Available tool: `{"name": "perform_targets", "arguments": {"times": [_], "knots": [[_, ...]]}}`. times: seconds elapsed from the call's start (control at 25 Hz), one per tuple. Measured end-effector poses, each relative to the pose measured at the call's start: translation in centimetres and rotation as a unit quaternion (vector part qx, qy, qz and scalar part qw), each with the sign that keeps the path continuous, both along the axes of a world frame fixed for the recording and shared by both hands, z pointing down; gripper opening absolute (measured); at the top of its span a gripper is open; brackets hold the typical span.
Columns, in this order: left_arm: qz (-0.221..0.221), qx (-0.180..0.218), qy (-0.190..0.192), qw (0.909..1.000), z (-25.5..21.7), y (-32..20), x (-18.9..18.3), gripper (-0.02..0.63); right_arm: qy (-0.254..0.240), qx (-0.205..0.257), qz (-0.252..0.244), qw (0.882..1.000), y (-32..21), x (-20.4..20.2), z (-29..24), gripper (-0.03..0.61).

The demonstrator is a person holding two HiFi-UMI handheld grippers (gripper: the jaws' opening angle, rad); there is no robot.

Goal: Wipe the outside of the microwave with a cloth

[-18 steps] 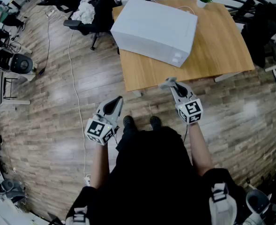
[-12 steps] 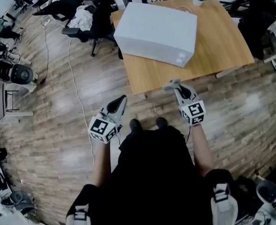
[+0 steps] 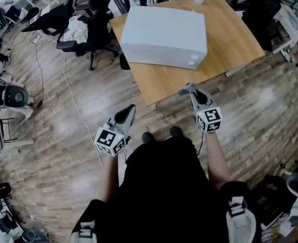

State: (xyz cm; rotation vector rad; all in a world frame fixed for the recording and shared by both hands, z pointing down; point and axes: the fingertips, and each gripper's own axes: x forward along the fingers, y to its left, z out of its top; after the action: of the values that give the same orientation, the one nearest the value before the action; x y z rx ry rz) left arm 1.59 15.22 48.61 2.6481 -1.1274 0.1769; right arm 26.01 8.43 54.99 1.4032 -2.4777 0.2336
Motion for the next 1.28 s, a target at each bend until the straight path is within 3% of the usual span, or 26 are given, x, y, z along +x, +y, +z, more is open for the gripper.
{"name": "perform_targets", "arguments": {"times": [0.24,0.64,1.28], "knots": [[0.026,-0.003,0.003,0.9996,0.3,-0.4,-2.6,0.002,-0.002,0.005,0.064,0.998,0.7,0.1,-0.3,0.017],[0.049,0.000,0.001,0.9988,0.1,-0.5,-3.6,0.002,-0.004,-0.003,0.100,0.995,1.4,0.5,0.3,0.017],[-0.003,-0.009,-0.009,0.9999,-0.2,-6.4,-3.9,0.002,0.006,-0.026,0.080,0.996,-6.6,2.6,1.7,0.017]]}}
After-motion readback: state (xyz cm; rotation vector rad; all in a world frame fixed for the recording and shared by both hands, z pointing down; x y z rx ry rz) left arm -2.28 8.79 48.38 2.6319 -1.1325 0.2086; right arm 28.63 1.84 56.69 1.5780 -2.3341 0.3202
